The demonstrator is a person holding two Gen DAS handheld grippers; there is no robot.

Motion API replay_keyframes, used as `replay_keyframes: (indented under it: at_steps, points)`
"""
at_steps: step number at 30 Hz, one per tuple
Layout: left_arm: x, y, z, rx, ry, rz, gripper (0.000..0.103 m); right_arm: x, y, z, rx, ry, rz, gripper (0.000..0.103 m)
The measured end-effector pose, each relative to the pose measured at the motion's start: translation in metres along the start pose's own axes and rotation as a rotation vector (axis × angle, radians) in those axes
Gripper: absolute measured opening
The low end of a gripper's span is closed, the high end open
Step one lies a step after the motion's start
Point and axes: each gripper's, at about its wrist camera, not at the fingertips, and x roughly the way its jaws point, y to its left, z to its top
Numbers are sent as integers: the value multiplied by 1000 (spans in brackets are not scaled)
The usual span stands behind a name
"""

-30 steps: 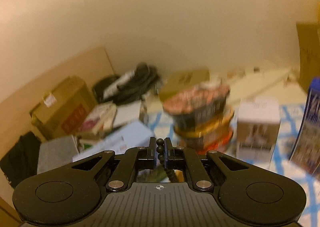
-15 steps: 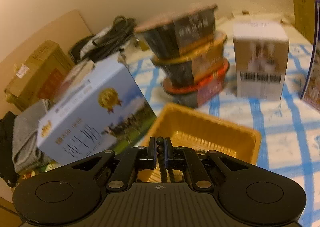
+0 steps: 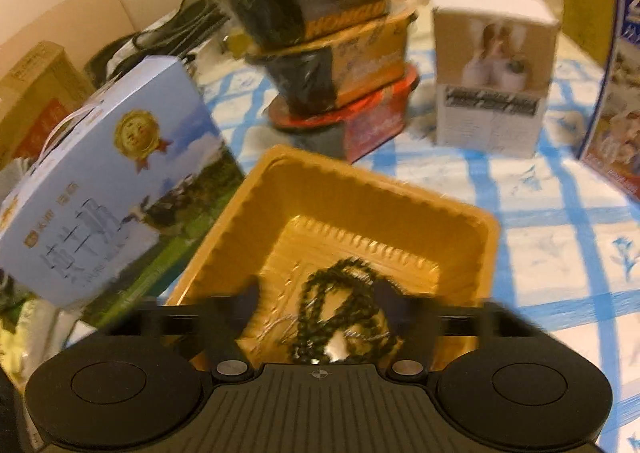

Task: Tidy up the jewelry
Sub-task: 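Lower the green necklace into the orange tray and open the right tool, then open the left tool to release the tray rim and pull it back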

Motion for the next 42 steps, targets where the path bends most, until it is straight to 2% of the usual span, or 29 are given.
replay_keyframes:
  at_steps: [12,15,19,27,35,39,42]
  points:
    - [0,1,0,1,-1,1,5,-12,-15,-7,5,-8,-38,73]
    - [0,1,0,-1,0,2,5,-20,-17,-13,-28,-4,-38,74]
    - [1,1,0,-1,1,4,5,-30,-17,-29,-85,-8,-79,75]
    - [5,8,-3,-24,21,10,6,-45,-34,-63,-2,-14,-70,75]
    - [12,22,-9,-87,70,8,6,-51,-43,-74,61,-20,-65,75]
    - [15,32,-14,-132,102,-9,11,-53,-48,-81,83,-26,-66,75]
    - [13,35,-14,-133,102,-8,37,-56,-53,-89,116,-37,-66,75]
